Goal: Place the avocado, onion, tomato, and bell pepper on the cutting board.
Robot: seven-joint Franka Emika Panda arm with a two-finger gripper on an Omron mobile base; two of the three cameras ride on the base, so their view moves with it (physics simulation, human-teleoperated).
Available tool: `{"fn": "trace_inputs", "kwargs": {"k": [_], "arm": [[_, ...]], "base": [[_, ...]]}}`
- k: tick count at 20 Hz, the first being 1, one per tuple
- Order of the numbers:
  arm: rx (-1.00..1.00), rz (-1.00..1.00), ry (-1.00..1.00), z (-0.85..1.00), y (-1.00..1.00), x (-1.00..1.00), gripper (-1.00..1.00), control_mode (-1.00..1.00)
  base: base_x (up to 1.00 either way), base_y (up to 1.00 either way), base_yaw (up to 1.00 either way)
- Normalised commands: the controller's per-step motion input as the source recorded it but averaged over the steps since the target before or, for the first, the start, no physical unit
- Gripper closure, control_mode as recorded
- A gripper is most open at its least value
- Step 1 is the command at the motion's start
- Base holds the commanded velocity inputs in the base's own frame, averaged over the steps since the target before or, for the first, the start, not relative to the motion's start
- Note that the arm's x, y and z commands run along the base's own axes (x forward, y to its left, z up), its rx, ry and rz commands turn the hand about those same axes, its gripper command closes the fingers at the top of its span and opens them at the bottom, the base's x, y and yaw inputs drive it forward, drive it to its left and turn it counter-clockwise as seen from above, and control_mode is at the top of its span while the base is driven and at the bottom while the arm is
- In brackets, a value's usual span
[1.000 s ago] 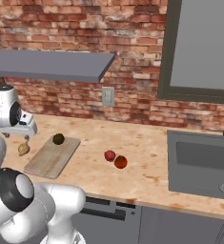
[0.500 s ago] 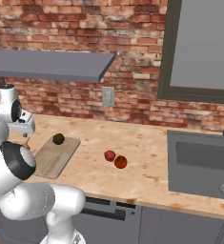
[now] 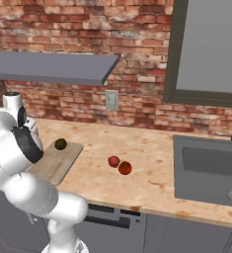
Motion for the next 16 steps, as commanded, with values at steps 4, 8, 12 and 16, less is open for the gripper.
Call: {"fn": "trace_inputs", "kwargs": {"k": [4, 8, 12, 16], "arm": [[-0.01, -0.02, 0.01, -0.24, 0.21, 0.28, -1.00, -1.00], [-0.01, -0.02, 0.00, -0.19, 0.15, 0.22, -1.00, -1.00], [-0.02, -0.04, 0.00, -0.13, 0.00, 0.09, -1.00, -1.00], [-0.01, -0.06, 0.00, -0.08, 0.00, 0.01, -1.00, -1.00]], "base": [[0.00, 0.00, 0.00], [0.00, 0.00, 0.00], [0.00, 0.00, 0.00], [0.00, 0.00, 0.00]]}}
